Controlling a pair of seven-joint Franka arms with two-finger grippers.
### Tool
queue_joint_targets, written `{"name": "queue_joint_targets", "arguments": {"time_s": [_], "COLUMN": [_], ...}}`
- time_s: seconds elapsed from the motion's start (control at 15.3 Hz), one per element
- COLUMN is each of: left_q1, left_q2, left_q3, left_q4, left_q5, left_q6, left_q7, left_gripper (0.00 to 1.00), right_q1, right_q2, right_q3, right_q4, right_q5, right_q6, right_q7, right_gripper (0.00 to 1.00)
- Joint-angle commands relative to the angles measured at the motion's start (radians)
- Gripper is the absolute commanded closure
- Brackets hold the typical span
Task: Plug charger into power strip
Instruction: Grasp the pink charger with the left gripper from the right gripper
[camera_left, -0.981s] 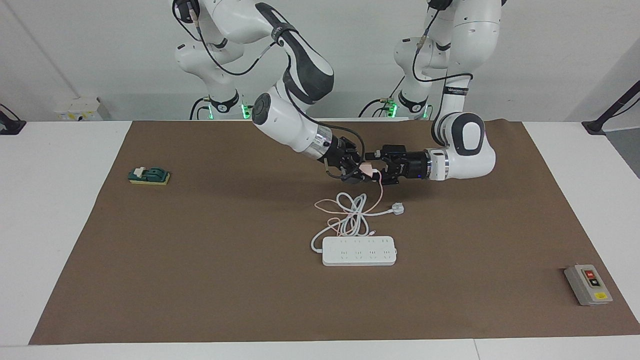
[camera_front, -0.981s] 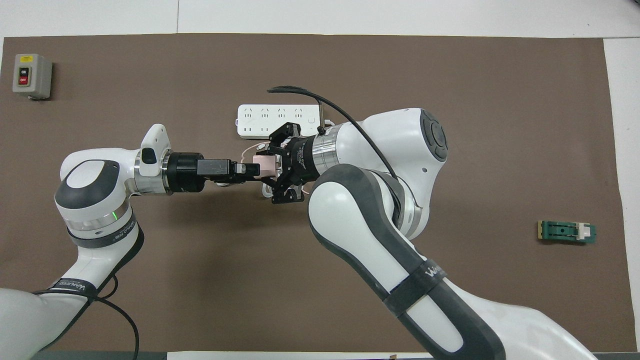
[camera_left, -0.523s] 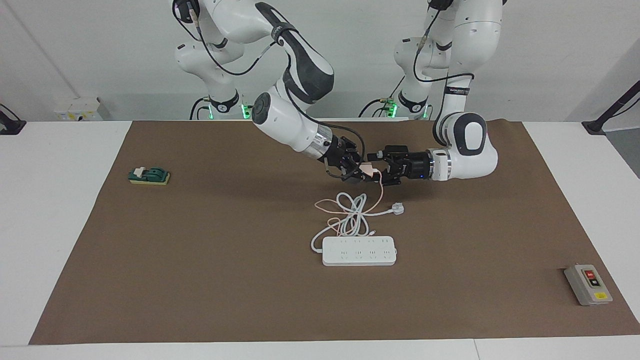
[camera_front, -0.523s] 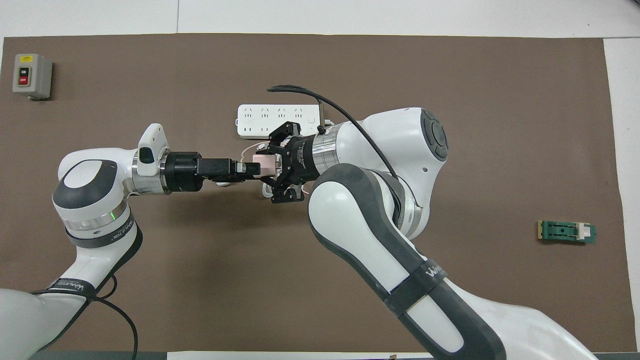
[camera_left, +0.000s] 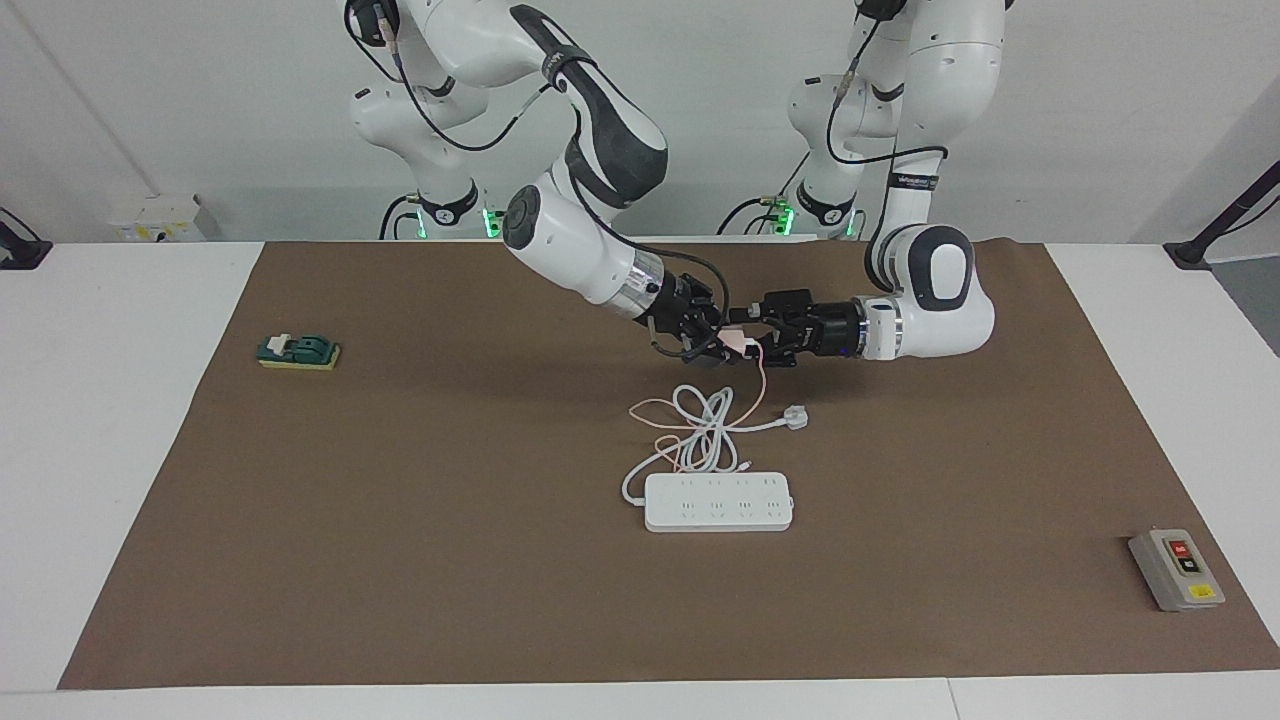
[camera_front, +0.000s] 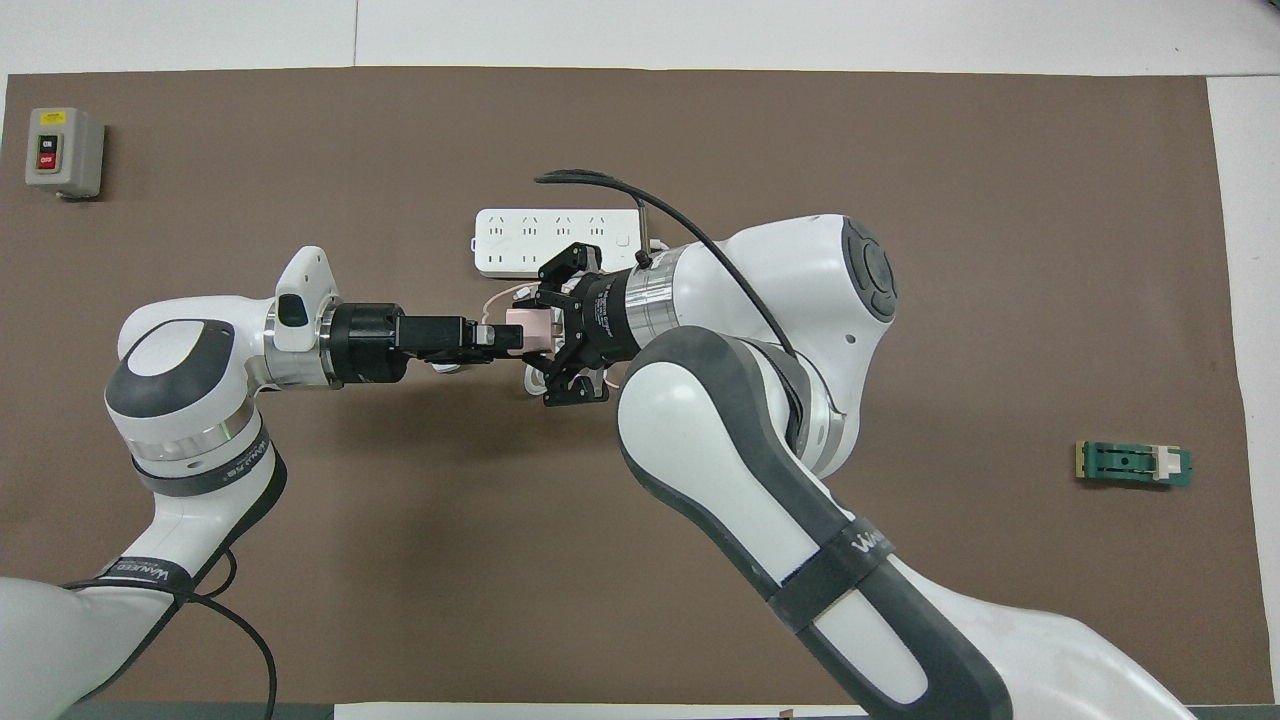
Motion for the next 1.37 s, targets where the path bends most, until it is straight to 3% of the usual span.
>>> {"name": "queue_joint_targets", "arguments": {"time_s": [0.0, 0.33, 0.65, 0.78, 0.85, 0.98, 1.05, 1.11, 1.31], "left_q1": [0.001, -0.003, 0.000, 0.001, 0.001, 0.001, 0.001, 0.001, 0.002], "left_q2": [-0.033, -0.031, -0.031, -0.031, -0.031, -0.031, -0.031, -0.031, -0.031], "left_q3": [0.005, 0.006, 0.006, 0.006, 0.006, 0.006, 0.008, 0.008, 0.008], "left_q4": [-0.039, -0.039, -0.039, -0.039, -0.039, -0.039, -0.039, -0.036, -0.033], "left_q5": [-0.026, -0.026, -0.026, -0.026, -0.026, -0.026, -0.026, -0.026, -0.026], "left_q6": [-0.005, 0.012, 0.024, 0.024, 0.024, 0.021, 0.019, 0.016, 0.010], "left_q7": [0.036, 0.042, 0.044, 0.044, 0.044, 0.042, 0.042, 0.042, 0.042], "left_gripper": [0.34, 0.56, 0.90, 0.90, 0.90, 0.88, 0.88, 0.88, 0.85], "right_q1": [-0.003, -0.003, -0.003, -0.005, -0.005, 0.000, -0.005, -0.015, -0.020], "right_q2": [0.012, 0.012, 0.012, 0.012, 0.012, 0.012, 0.012, 0.012, 0.015], "right_q3": [0.000, 0.000, 0.000, 0.000, 0.000, 0.000, 0.000, -0.001, -0.003], "right_q4": [0.020, 0.021, 0.021, 0.023, 0.021, 0.021, 0.021, 0.021, 0.040], "right_q5": [0.021, 0.021, 0.021, 0.021, 0.022, 0.022, 0.022, 0.019, 0.019], "right_q6": [-0.005, -0.005, -0.005, -0.003, -0.003, 0.003, -0.003, -0.009, -0.014], "right_q7": [0.013, 0.013, 0.013, 0.013, 0.013, 0.016, 0.017, 0.017, 0.023], "right_gripper": [1.00, 1.00, 1.00, 1.00, 0.66, 0.61, 0.20, 0.00, 0.00]}}
